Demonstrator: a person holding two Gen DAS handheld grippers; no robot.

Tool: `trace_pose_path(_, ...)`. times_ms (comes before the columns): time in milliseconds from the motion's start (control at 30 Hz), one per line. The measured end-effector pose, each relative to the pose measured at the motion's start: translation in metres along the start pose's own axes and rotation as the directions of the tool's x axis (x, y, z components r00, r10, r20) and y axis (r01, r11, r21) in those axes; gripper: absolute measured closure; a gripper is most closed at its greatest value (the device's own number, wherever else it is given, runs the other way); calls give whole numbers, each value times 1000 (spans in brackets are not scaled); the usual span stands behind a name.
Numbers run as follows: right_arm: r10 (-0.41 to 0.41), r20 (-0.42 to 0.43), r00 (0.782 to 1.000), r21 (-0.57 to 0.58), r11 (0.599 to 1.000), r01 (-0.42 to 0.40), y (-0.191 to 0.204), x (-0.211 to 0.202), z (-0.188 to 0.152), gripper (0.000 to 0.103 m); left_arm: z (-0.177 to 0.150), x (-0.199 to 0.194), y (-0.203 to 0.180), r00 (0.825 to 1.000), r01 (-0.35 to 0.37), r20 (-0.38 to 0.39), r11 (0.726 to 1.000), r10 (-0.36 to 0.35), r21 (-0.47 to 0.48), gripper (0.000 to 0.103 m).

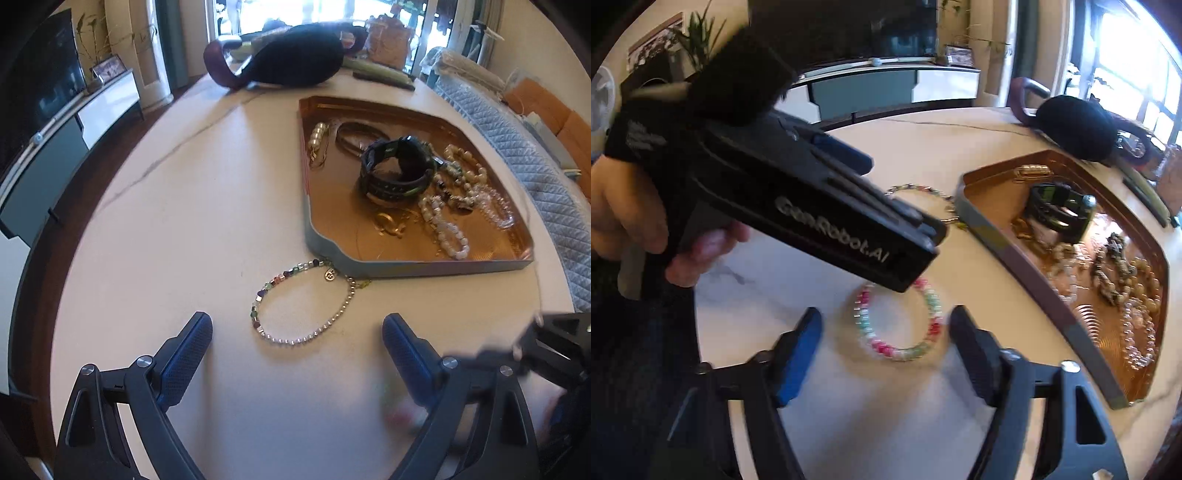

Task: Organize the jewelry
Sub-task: 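Grasp the silver-bead bracelet with the left tool while the right tool approaches the rainbow bracelet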

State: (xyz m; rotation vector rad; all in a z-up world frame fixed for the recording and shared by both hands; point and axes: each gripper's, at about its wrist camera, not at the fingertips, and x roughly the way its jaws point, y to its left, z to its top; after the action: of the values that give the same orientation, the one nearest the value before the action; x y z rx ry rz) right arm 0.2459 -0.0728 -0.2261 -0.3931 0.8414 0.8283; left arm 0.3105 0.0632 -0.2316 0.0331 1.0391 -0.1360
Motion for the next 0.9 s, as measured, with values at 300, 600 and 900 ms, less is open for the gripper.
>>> trace_pose_path(300, -75, -18, 997, 111, 991, 77, -38, -17, -10, 92, 4, -8, 1, 999, 48, 4, 999, -48, 23, 95)
trace_pose_path(600, -92, -12, 996, 177, 980, 93, -54, -35, -15, 93, -27, -33, -8, 985, 168, -24, 986, -168, -21, 100)
trace_pose_path(900, -92, 33, 995, 209, 974, 83, -60, -51, -13, 94, -36, -57, -33, 989, 144, 22, 988, -146, 62, 100)
